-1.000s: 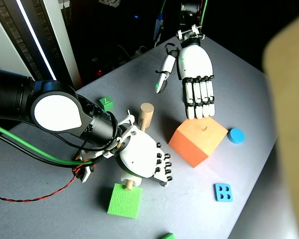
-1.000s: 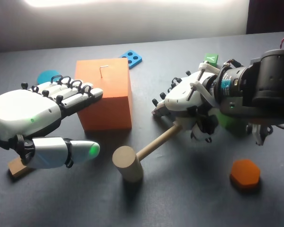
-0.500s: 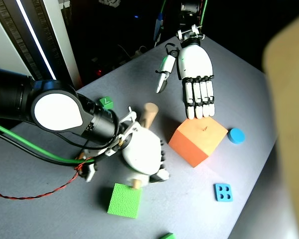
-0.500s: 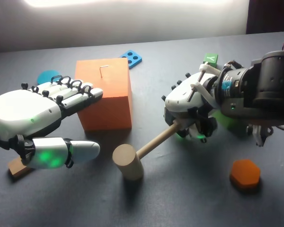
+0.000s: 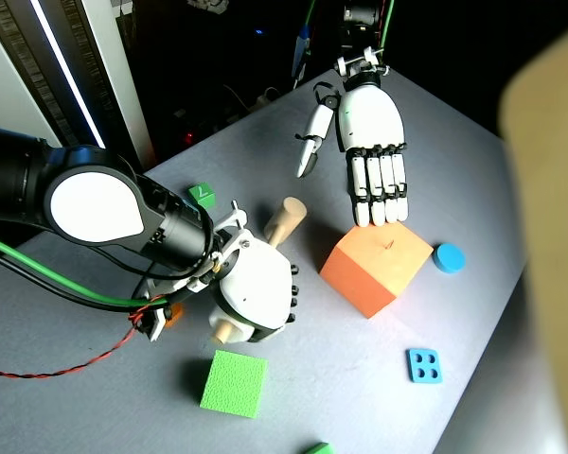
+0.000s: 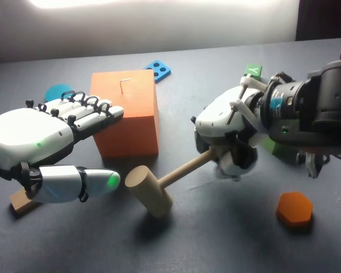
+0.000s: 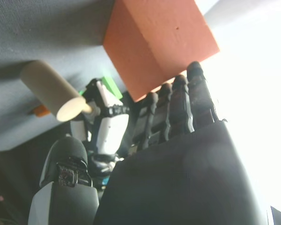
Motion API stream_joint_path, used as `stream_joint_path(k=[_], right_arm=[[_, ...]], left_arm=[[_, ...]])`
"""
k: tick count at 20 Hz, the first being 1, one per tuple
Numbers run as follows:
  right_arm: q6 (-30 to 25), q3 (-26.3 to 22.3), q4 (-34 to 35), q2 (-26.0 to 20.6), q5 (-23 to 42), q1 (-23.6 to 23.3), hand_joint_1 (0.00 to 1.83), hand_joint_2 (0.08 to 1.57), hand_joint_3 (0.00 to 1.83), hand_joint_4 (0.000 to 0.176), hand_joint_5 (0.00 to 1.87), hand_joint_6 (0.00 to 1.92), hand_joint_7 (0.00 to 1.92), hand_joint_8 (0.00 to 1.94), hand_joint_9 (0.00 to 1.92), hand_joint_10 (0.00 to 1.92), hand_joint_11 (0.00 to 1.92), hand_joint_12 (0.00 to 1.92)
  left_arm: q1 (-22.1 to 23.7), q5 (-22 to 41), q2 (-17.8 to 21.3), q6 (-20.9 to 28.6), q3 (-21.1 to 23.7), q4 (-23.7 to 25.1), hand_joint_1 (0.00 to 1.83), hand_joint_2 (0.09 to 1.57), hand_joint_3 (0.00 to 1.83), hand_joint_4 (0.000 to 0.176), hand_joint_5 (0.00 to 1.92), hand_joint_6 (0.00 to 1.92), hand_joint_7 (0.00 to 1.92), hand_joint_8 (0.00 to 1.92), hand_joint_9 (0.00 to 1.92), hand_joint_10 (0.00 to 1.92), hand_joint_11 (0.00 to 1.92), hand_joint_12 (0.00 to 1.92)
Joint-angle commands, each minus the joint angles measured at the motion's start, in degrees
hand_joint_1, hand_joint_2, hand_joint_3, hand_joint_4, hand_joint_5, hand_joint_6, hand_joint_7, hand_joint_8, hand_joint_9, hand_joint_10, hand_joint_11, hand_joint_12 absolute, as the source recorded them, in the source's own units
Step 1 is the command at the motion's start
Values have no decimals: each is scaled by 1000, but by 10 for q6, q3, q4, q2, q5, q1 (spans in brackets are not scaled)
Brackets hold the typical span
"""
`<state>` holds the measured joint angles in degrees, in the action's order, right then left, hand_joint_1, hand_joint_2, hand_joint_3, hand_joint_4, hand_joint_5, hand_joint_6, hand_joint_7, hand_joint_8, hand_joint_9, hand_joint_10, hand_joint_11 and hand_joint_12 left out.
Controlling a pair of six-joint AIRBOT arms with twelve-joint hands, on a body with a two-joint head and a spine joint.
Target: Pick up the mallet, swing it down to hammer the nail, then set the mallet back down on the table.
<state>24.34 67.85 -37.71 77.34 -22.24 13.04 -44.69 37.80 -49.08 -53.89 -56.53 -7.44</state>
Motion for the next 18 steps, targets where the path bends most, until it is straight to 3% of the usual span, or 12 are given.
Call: stream_joint_path(k=[1,2,3,4,6,13,14,18], right_arm=[[5,-5,-13,-8,20,-5,300,1489,2,27,1240,1921,1507,1941,1616,1921,1793,1921],[6,-17,-13,-19,18,-8,300,1489,2,27,1240,1921,1507,1941,1616,1921,1793,1921],[6,-34,-13,-35,22,-10,277,1509,4,44,1260,1921,1530,1941,1639,1921,1816,1921],[6,-47,-13,-48,27,-11,291,1540,2,116,1265,1921,1520,1941,1628,1921,1808,1921],[8,-69,-13,-72,28,-19,338,1570,9,168,1253,1921,1504,1941,1617,1921,1808,1921],[-30,-84,-13,-125,24,-71,542,1571,51,176,1187,1921,1440,1941,1572,1921,1750,1921],[-72,-85,-53,-130,29,-76,563,1571,47,176,1188,1921,1440,1941,1570,1921,1743,1921],[-330,-85,-363,-133,18,-83,611,1570,15,176,1173,1921,1422,1941,1554,1921,1725,1921]], left_arm=[[4,42,0,2,-4,-3,0,1222,0,0,25,5,0,0,0,0,0,0],[4,41,0,2,-4,-3,0,1222,0,0,25,5,0,0,0,0,0,0],[4,41,0,2,-3,-3,0,1225,0,0,30,6,0,0,0,0,0,0],[4,41,0,2,-3,-3,0,1226,1,0,23,3,0,0,0,0,0,0],[4,41,0,2,-3,-2,0,1228,2,0,67,19,34,12,13,5,0,0],[4,41,0,2,-4,-1,0,1228,1,0,35,6,6,2,0,0,0,0],[4,41,0,2,-4,-1,0,1225,0,0,31,4,1,0,0,0,0,0],[5,41,0,2,-4,-1,0,1228,1,0,40,5,15,4,0,0,0,0]])
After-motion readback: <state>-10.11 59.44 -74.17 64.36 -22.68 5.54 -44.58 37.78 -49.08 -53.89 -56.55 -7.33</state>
